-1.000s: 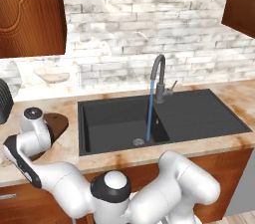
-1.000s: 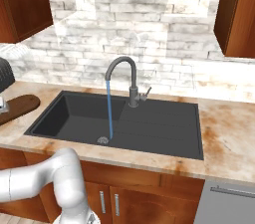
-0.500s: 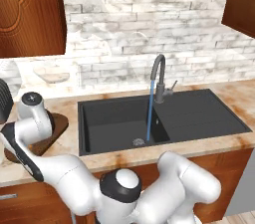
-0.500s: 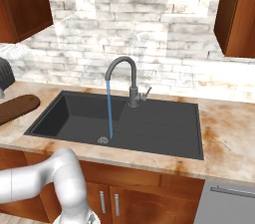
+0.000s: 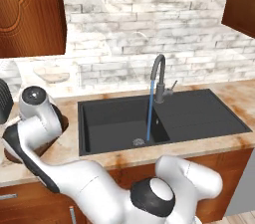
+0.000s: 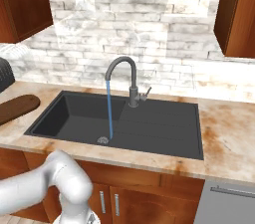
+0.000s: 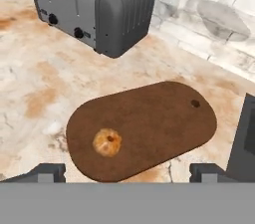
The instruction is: Pick the tangerine from the sink and place it on the cutting board to airdry. Then turn off the sink faucet.
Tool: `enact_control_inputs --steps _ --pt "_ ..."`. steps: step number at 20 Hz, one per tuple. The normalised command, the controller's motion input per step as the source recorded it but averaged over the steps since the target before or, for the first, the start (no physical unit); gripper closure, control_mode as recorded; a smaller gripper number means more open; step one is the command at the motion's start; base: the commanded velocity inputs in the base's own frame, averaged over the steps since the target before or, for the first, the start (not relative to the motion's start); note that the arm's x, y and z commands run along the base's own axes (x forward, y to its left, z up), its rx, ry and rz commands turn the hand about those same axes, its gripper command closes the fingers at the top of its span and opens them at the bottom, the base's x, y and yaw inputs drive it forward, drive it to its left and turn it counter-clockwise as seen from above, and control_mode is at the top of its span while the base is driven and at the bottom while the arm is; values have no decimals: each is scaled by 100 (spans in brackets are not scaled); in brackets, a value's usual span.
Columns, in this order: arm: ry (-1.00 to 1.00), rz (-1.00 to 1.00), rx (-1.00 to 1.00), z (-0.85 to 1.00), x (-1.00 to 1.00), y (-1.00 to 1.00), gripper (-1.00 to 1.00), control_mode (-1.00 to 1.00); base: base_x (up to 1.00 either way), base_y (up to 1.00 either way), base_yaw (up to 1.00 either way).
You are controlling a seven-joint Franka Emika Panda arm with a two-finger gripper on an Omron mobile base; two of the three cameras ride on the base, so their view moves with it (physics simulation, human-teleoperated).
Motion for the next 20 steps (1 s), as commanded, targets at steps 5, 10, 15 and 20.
enact_control_inputs --steps 5,10,15,20 --pt "-19 0 0 44 -78 -71 -100 -100 0 0 0" --pt "-6 -11 9 45 -81 -86 -100 -100 0 0 0" --pt "0 -21 12 39 -80 -89 -100 -100 0 0 0" --pt "14 -27 11 48 -55 -84 -100 -100 0 0 0"
